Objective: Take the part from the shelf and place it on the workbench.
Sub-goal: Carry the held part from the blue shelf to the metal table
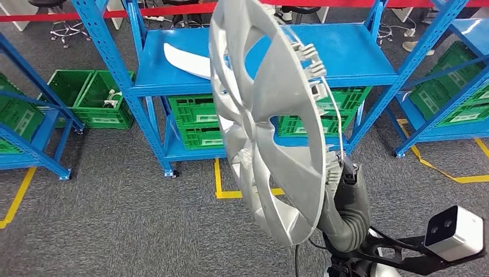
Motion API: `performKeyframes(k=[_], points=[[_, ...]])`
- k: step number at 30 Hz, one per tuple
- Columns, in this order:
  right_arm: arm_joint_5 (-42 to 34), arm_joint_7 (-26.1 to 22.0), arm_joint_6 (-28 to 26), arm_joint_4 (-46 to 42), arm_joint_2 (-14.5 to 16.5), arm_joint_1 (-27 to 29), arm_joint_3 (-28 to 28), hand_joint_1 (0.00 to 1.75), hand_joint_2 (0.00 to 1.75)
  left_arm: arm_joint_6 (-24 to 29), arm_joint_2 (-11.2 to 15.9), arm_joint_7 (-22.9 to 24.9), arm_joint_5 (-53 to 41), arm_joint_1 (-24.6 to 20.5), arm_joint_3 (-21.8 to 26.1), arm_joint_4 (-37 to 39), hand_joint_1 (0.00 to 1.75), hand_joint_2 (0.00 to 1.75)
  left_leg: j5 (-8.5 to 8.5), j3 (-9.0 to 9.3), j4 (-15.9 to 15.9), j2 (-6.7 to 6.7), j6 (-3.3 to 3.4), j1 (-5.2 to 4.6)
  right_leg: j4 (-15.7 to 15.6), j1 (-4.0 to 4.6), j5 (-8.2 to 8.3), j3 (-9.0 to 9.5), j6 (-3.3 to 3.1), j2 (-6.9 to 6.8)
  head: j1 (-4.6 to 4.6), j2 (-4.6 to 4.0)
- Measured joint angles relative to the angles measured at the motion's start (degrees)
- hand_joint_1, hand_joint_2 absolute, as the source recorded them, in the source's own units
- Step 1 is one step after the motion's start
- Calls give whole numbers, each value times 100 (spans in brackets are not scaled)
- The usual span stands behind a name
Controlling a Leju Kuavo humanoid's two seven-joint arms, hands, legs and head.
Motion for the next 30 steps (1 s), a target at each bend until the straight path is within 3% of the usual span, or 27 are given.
performKeyframes(k=[2, 3, 5, 7, 8, 10, 23, 24, 28, 30], points=[[40, 58, -71, -104, -49, 11, 0, 175, 175, 20, -26, -38, -11, 6, -2, 1, 0, 175, 82, -75, 13, 22, -74, -5, -156, 1, -7, 1, -74, -5, -18, 0], [62, 87, -90, -154, -70, 13, 1, 175, 175, 40, -30, -69, -10, 10, -3, 2, 0, 175, 31, -122, 61, 29, -105, -2, -165, -3, 29, -39, -116, -9, -36, 0], [96, 147, -108, -242, -96, -2, 7, 175, 175, 89, -31, -125, -2, 11, -2, 4, 0, 175, -339, -280, 444, 17, -141, 2, -172, -7, 120, -114, -208, -22, -93, 0], [100, 201, -110, -286, -101, -37, 17, 175, 175, 126, -31, -161, 19, 10, -1, 4, 0, 175, -799, -509, 1162, -6, -150, -3, -142, 24, 181, -204, -257, -28, -150, 0], [85, 221, -109, -293, -102, -51, 22, 175, 175, 133, -31, -173, 29, 10, -1, 4, 0, 175, -905, -580, 1461, -11, -147, -5, -117, 45, 202, -253, -268, -31, -163, 0], [50, 246, -102, -295, -107, -60, 28, 175, 175, 136, -31, -187, 39, 10, -1, 4, 0, 175, -879, -571, 1676, -12, -130, -8, -66, 77, 224, -331, -276, -36, -171, 0], [29, 252, -88, -295, -112, -64, 32, 175, 175, 136, -31, -185, 39, 10, -1, 4, 0, 175, -756, -435, 1534, -12, -106, -10, -29, 94, 227, -372, -279, -37, -175, 0], [22, 254, -81, -295, -114, -67, 32, 175, 175, 137, -31, -181, 40, 10, -1, 4, 0, 175, -695, -346, 1411, -13, -94, -13, -16, 100, 227, -383, -279, -36, -175, 0], [-35, 270, -22, -312, -145, -108, 45, 175, 175, 144, -20, -154, 48, 13, -1, 6, 0, 175, -419, 431, 181, -23, 82, -82, 105, 134, 213, -482, -240, -41, -165, 0], [-43, 293, -4, -325, -167, -140, 58, 175, 175, 146, -26, -140, 47, 15, -1, 8, 0, 175, -425, 470, 41, -17, 107, -76, 133, 130, 205, -519, -186, -42, -173, 0]])
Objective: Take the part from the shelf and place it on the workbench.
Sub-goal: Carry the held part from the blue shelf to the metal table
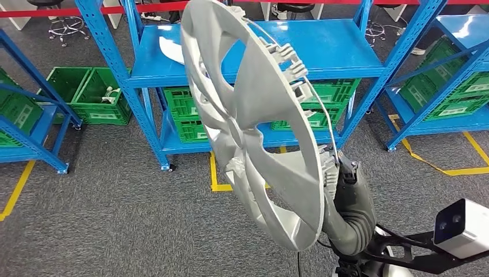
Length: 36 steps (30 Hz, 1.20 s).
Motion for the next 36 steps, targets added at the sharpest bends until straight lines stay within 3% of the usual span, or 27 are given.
performKeyframes(k=[1, 2, 4, 5, 6, 10, 19, 29, 36], points=[[-16, 43, -3, -11, -32, -16, 4, 175, 175, 2, -18, 8, -2, 5, 0, 1, 0, 175, 12, 5, -56, 4, 34, 21, 374, -33, -192, -172, 72, 15, 23, 0], [-33, 109, -21, -22, -81, -29, 8, 175, 175, 4, -42, 19, -4, 10, 0, 2, 0, 175, 13, 20, -94, 6, 54, 57, 590, -120, -213, -285, 201, 28, 54, 0], [-56, 220, -74, -44, -167, -33, 7, 175, 175, 7, -82, 35, -8, 19, 0, 4, 0, 175, -35, -20, -21, 9, 17, 80, 622, -310, -173, -342, 406, 48, 148, 0], [-52, 241, -94, -48, -186, -29, 8, 175, 175, 7, -88, 43, -8, 21, 0, 5, 0, 175, -65, -40, 34, 12, -31, 81, 271, -370, 32, -214, 453, 50, 152, 0], [-46, 237, -99, -50, -190, -26, 8, 175, 175, 7, -86, 49, -7, 20, 0, 6, 0, 175, -85, -66, 70, 17, -67, 70, 77, -373, 65, -145, 439, 54, 148, 0], [-41, 236, -99, -51, -203, -27, 6, 175, 175, 7, -86, 52, -6, 18, 0, 5, 0, 175, -76, -48, 28, 31, -90, 82, 79, -357, 52, -155, 415, 67, 93, 0], [-41, 236, -99, -51, -209, -29, 4, 175, 175, 7, -89, 52, -6, 18, 0, 5, 0, 175, -85, -48, 10, 25, -126, 88, 76, -356, 33, -148, 385, 66, 94, 0], [28, 238, -60, -51, -209, -98, 40, 175, 175, 7, -97, 45, -8, 18, 0, 5, 0, 175, -85, -46, 10, 21, -125, 87, 43, -361, 38, -124, 383, 63, 96, 0], [101, 250, -37, -51, -210, -163, 80, 175, 175, 7, -94, 45, -9, 16, 0, 5, 0, 175, -91, -28, -3, 16, -38, 80, -41, -372, 68, -79, 457, 54, 68, 0]])
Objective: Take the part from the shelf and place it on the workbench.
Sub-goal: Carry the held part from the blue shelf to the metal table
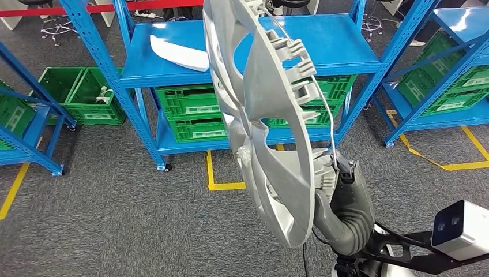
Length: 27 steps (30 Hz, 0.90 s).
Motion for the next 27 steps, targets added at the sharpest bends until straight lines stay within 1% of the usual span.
performKeyframes(k=[1, 2, 3, 5, 6, 7, 8, 9, 10, 11, 12, 13, 14, 15, 16, 17, 18, 19, 20, 21, 22, 23, 24, 25, 26, 27], points=[[6, 3, 2, -1, -3, -11, 2, 175, 175, 0, -2, 0, -1, -1, 0, 0, 0, 175, 22, 33, -53, 1, 23, 17, 32, 4, -33, -6, 11, -2, 7, 0], [12, 5, 4, -1, -8, -24, 2, 175, 175, 0, -4, -1, -2, -3, 0, -1, 0, 175, 45, 69, -106, 3, 47, 35, 174, 9, -121, -66, 16, -1, 28, 0], [18, 7, 9, -1, -13, -35, 3, 175, 175, -1, -9, -2, -3, -3, 0, -1, 0, 175, 59, 100, -141, 4, 65, 48, 448, 11, -263, -196, 17, 1, 59, 0], [29, 12, 22, 2, -19, -49, 6, 175, 175, -2, -19, -5, -4, -2, 0, 1, 0, 175, 54, 123, -152, -8, 81, 40, 1225, 18, -572, -593, 21, 4, 115, 0], [33, 15, 28, 3, -20, -49, 8, 175, 175, -4, -22, -7, -4, 0, 0, 1, 0, 175, 45, 135, -150, -26, 82, 37, 1510, 17, -631, -755, 23, 4, 132, 0], [37, 21, 32, 4, -20, -50, 9, 175, 175, -6, -25, -8, -4, 3, 0, 2, 0, 175, 32, 152, -148, -57, 75, 37, 1601, 17, -572, -832, 22, 4, 145, 0], [41, 26, 34, 4, -21, -50, 9, 175, 175, -8, -27, -8, -4, 4, 0, 1, 0, 175, 15, 176, -145, -98, 61, 40, 1467, 16, -395, -805, 14, 11, 160, 0], [44, 31, 37, 4, -22, -51, 10, 175, 175, -9, -31, -9, -4, 3, 0, 1, 0, 175, -7, 208, -142, -146, 40, 43, 1144, 14, -138, -692, -1, 39, 178, 0], [45, 35, 39, 5, -23, -51, 10, 175, 175, -9, -38, -9, -4, 0, 0, 0, 0, 175, -31, 230, -139, -191, 13, 45, 796, 10, 66, -553, -26, 120, 193, 0], [46, 36, 42, 4, -23, -49, 10, 175, 175, -10, -45, -8, -3, -8, 0, -1, 0, 175, -52, 236, -125, -238, -18, 46, 488, 10, 207, -424, -54, 196, 196, 0], [47, 38, 45, 2, -25, -54, 10, 175, 175, -11, -52, -8, -2, -15, 0, -1, 0, 175, -64, 220, -112, -279, -54, 50, 283, 15, 241, -337, -88, 251, 204, 0], [48, 39, 49, -1, -25, -61, 10, 175, 175, -13, -58, -8, -1, -19, 0, -1, 0, 175, -65, 188, -106, -318, -92, 56, 214, 23, 195, -302, -121, 279, 207, 0], [49, 42, 52, -5, -27, -66, 10, 175, 175, -14, -60, -4, 1, -20, 0, -1, 0, 175, -60, 163, -102, -361, -134, 65, 173, 37, 167, -290, -151, 244, 202, 0], [49, 45, 53, -8, -29, -74, 10, 175, 175, -16, -61, -1, 3, -16, 0, -1, 0, 175, -67, 142, -106, -377, -172, 77, 144, 38, 142, -277, -184, 193, 202, 0], [50, 49, 54, -10, -31, -74, 10, 175, 175, -16, -61, 3, 5, -11, 0, -1, 0, 175, -99, 120, -71, -310, -203, 79, 122, 38, 139, -258, -212, 142, 185, 0], [52, 51, 54, -14, -34, -74, 9, 175, 175, -16, -60, 6, 7, -10, 0, -1, 0, 175, -179, 56, 62, -212, -229, 79, 93, 40, 135, -230, -245, 83, 149, 0], [53, 54, 54, -19, -37, -74, 9, 175, 175, -16, -59, 7, 8, -11, 0, -1, 0, 175, -304, -74, 311, -101, -244, 77, 73, 45, 128, -201, -276, 17, 110, 0], [54, 54, 54, -22, -40, -74, 9, 175, 175, -15, -58, 7, 9, -12, 0, -1, 0, 175, -450, -265, 664, -3, -255, 72, 70, 60, 111, -181, -304, -43, 70, 0], [55, 54, 54, -26, -43, -75, 9, 175, 175, -15, -57, 7, 10, -12, 0, -1, 0, 175, -588, -494, 1057, 17, -262, 73, 72, 75, 93, -166, -330, -102, 33, 0], [56, 54, 54, -28, -45, -74, 10, 175, 175, -15, -56, 6, 13, -10, 0, -1, 0, 175, -653, -693, 1368, 17, -266, 74, 76, 90, 74, -150, -346, -157, 13, 0], [56, 55, 54, -28, -46, -74, 10, 175, 175, -15, -54, 5, 15, -8, 0, -1, 0, 175, -613, -813, 1511, 18, -264, 72, 80, 103, 50, -126, -355, -208, 1, 0], [56, 55, 54, -28, -47, -74, 10, 175, 175, -15, -52, 4, 17, -7, 0, -1, 0, 175, -459, -824, 1441, 31, -255, 70, 83, 113, 22, -91, -355, -253, -7, 0], [55, 56, 54, -28, -48, -75, 10, 175, 175, -15, -50, 3, 18, -6, 0, -1, 0, 175, -221, -729, 1173, 69, -238, 65, 86, 119, -11, -46, -346, -293, -13, 0], [55, 57, 55, -28, -48, -76, 10, 175, 175, -14, -49, 2, 18, -4, 0, -1, 0, 175, -1, -583, 831, 170, -214, 49, 90, 122, -49, 1, -327, -329, -17, 0], [55, 57, 56, -29, -48, -79, 10, 175, 175, -12, -48, 1, 18, -3, 0, 0, 0, 175, 154, -451, 531, 310, -189, 13, 101, 137, -84, 39, -301, -358, -31, 0], [55, 58, 57, -30, -48, -82, 10, 175, 175, -10, -47, -1, 18, -6, 0, 0, 0, 175, 208, -358, 315, 418, -153, -17, 112, 152, -112, 59, -270, -392, -43, 0]])
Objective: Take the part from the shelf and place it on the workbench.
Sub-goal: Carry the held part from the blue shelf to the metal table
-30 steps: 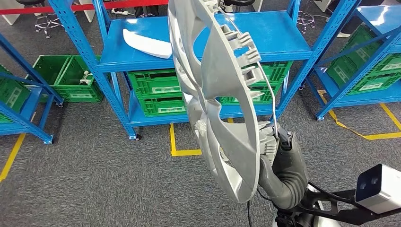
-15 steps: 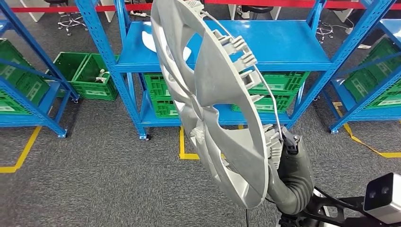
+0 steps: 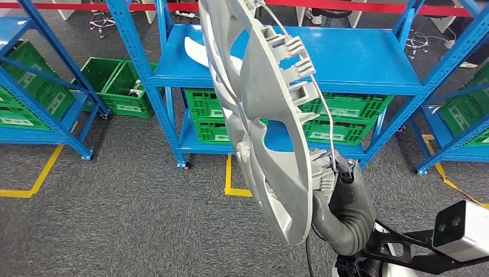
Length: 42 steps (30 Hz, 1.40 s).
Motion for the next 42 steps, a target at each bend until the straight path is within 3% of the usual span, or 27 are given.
performKeyframes(k=[2, 3, 5, 6, 8, 10, 11, 12, 14, 15, 17, 18, 19, 21, 23, 25, 26, 28, 29, 31, 32, 34, 36, 38, 40, 41, 42], points=[[0, 3, 2, -1, 0, -5, 1, 175, 175, 2, 1, -5, 1, -7, 1, 0, 0, 175, -46, 35, -127, 51, 64, -50, 7, 26, -30, 17, 54, -93, -2, 0], [0, 4, 2, -2, 0, -6, 1, 175, 175, 2, 1, -7, 2, -9, 2, 0, 0, 175, -65, 35, -151, -28, 98, -43, -1, 22, -45, 28, 81, -156, 7, 0], [0, 7, 2, -3, -2, -12, -1, 175, 175, 2, -2, -8, 2, -3, 2, 1, 0, 175, -56, 35, -168, -180, 144, -23, 92, -2, -165, 14, 130, -80, 40, 0], [1, 8, 2, -3, -3, -14, -1, 175, 175, 2, -5, -9, 2, -6, 1, 1, 0, 175, -51, 42, -176, -252, 169, -10, 294, -12, -300, -71, 147, 35, 68, 0], [1, 9, 3, -2, -4, -13, 0, 175, 175, 2, -17, -11, 2, -18, 1, -1, 0, 175, -51, 52, -179, -397, 207, -11, 1009, -17, -632, -421, 147, 267, 145, 0], [0, 9, 4, 0, -4, -11, 2, 175, 175, 2, -25, -11, 3, -18, 0, -1, 0, 175, -60, 76, -177, -545, 232, -32, 1574, 0, -738, -748, 123, 341, 213, 0], [0, 9, 4, 1, -4, -11, 2, 175, 175, 2, -25, -10, 4, -11, 0, -1, 0, 175, -67, 98, -177, -620, 242, -45, 1589, 12, -621, -800, 96, 360, 239, 0], [0, 9, 5, 2, -4, -12, 2, 175, 175, 2, -25, -9, 6, -6, 0, -1, 0, 175, -75, 124, -177, -693, 249, -58, 1399, 27, -404, -763, 58, 389, 261, 0], [0, 9, 11, 1, -5, -12, 1, 175, 175, 1, -32, -8, 9, -8, 0, -1, 0, 175, -90, 152, -177, -828, 250, -81, 763, 53, 62, -571, -52, 554, 289, 0], [-1, 9, 16, -2, -6, -10, 1, 175, 175, 1, -35, -8, 9, -14, 0, -1, 0, 175, -92, 146, -173, -885, 241, -81, 504, 65, 194, -485, -97, 635, 290, 0], [-1, 9, 31, -5, -8, -12, -1, 175, 175, -1, -44, -7, 9, -16, 0, -2, 0, 175, -77, 100, -171, -973, 194, -58, 289, 87, 213, -404, -161, 693, 299, 0], [-1, 9, 37, -8, -8, -16, -1, 175, 175, 0, -43, -6, 10, -10, 0, -2, 0, 175, -64, 77, -176, -1014, 160, -47, 201, 94, 199, -377, -177, 642, 316, 0], [-1, 9, 41, -8, -9, -21, -1, 175, 175, 1, -40, -6, 10, -3, 0, -2, 0, 175, -68, 57, -173, -975, 129, -49, 127, 89, 194, -345, -187, 581, 332, 0], [-1, 9, 45, -10, -10, -16, -2, 175, 175, 2, -29, -7, 11, 1, 0, -1, 0, 175, -213, -50, 15, -684, 59, -66, -19, 63, 210, -273, -204, 461, 295, 0], [-1, 9, 47, -11, -12, -3, -2, 175, 175, 2, -22, -7, 13, -7, 0, -1, 0, 175, -526, -346, 606, -410, -12, -32, -55, 53, 217, -236, -216, 346, 209, 0], [-2, 9, 47, -11, -13, 1, -2, 175, 175, 3, -17, -9, 15, -11, 1, -1, 0, 175, -705, -654, 1187, -399, -76, 28, -42, 44, 198, -228, -208, 216, 146, 0], [-2, 9, 46, -10, -13, 2, -2, 175, 175, 3, -15, -9, 16, -11, 2, -1, 0, 175, -650, -686, 1238, -396, -104, 52, -34, 34, 184, -220, -192, 155, 122, 0], [-2, 9, 46, -10, -13, 3, -2, 175, 175, 4, -10, -7, 16, -9, 2, -1, 0, 175, -291, -423, 736, -285, -146, 79, -6, 8, 139, -187, -138, 53, 90, 0], [-2, 9, 46, -11, -14, 3, -2, 175, 175, 5, -10, -5, 16, -7, 1, -1, 0, 175, -150, -238, 388, -111, -162, 58, 18, 10, 109, -173, -98, 12, 64, 0], [-2, 10, 48, -13, -14, 5, -1, 175, 175, 8, -4, -3, 15, -8, 1, 0, 0, 175, -31, -23, -57, 160, -113, 17, 71, 37, 52, -154, -21, -69, 19, 0], [-3, 10, 48, -14, -14, 7, -1, 175, 175, 8, -4, -4, 15, -10, 2, 0, 0, 175, -61, -19, -97, 198, -70, -7, 77, 54, 36, -143, 6, -122, 13, 0], [-4, 11, 48, -14, -13, 6, -2, 175, 175, 8, -7, -5, 15, -11, 2, -1, 0, 175, -48, -38, -108, 39, 22, 0, 66, 51, 0, -105, 42, -221, 47, 0], [-4, 11, 48, -14, -17, 9, -3, 175, 175, 8, -9, -5, 15, -16, 2, -1, 0, 175, -26, -37, -120, -146, 95, 9, 251, 17, -185, -145, 73, -53, 93, 0], [-3, 11, 50, -14, -26, 16, -3, 175, 175, 8, -14, -7, 15, -28, 2, -1, 0, 175, -11, -34, -124, -328, 160, 3, 877, 6, -547, -397, 75, 236, 168, 0], [-4, 11, 52, -13, -31, 21, -2, 175, 175, 8, -17, -7, 15, -27, 2, -1, 0, 175, -5, -29, -123, -509, 197, -23, 1567, 24, -793, -724, 51, 344, 241, 0], [-4, 11, 52, -13, -33, 21, -2, 175, 175, 8, -17, -6, 15, -20, 2, -1, 0, 175, -3, -22, -122, -602, 205, -38, 1686, 31, -762, -800, 27, 365, 272, 0], [-4, 11, 52, -13, -33, 21, -2, 175, 175, 8, -15, -5, 15, -12, 2, -1, 0, 175, -2, -9, -121, -688, 210, -54, 1581, 39, -615, -778, -8, 385, 300, 0]])
